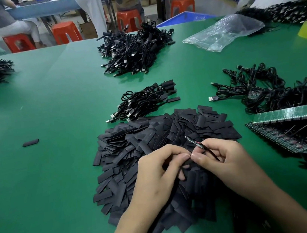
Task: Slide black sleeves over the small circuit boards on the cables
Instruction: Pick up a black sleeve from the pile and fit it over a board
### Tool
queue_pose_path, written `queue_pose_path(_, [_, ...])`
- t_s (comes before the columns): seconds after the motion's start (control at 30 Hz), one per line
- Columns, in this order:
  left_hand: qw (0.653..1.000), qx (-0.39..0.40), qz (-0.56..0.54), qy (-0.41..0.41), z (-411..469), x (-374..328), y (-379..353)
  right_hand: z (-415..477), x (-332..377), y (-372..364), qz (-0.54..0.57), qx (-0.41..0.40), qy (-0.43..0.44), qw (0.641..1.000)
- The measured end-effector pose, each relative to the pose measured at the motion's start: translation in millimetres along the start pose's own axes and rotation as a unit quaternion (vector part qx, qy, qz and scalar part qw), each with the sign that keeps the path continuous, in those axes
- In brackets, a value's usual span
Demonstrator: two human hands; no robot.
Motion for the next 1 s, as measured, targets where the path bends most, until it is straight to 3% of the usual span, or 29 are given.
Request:
queue_pose_path(0.13, [1.0, -0.011, -0.014, 0.002, 0.5, 1.0, 0.8, -0.4, -3.4, -2.5, 0.023, 0.015, -0.005, 1.0])
queue_pose_path(0.37, [0.984, -0.012, 0.135, -0.112, 1.6, -18.3, 5.0, 0.3, -3.8, 1.2, 0.027, -0.01, -0.004, 1.0])
queue_pose_path(0.57, [0.991, -0.084, 0.081, -0.061, 6.1, -10.7, 22.9, 0.6, -4.0, 13.6, 0.04, -0.043, -0.025, 0.998])
queue_pose_path(0.73, [0.994, -0.089, 0.052, -0.02, 6.8, -2.9, 26.6, -3.0, 12.5, 16.3, -0.121, -0.033, 0.046, 0.991])
queue_pose_path(1.0, [0.994, -0.088, 0.057, -0.018, 7.4, -2.2, 25.8, -3.2, 13.3, 10.5, -0.107, -0.003, 0.046, 0.993])
Point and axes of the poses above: each hand's wrist, its own z-axis towards the middle knuckle, its own y-axis out of the back of the hand, x = y × z, the point moved 9 cm from there along z, towards the middle knuckle
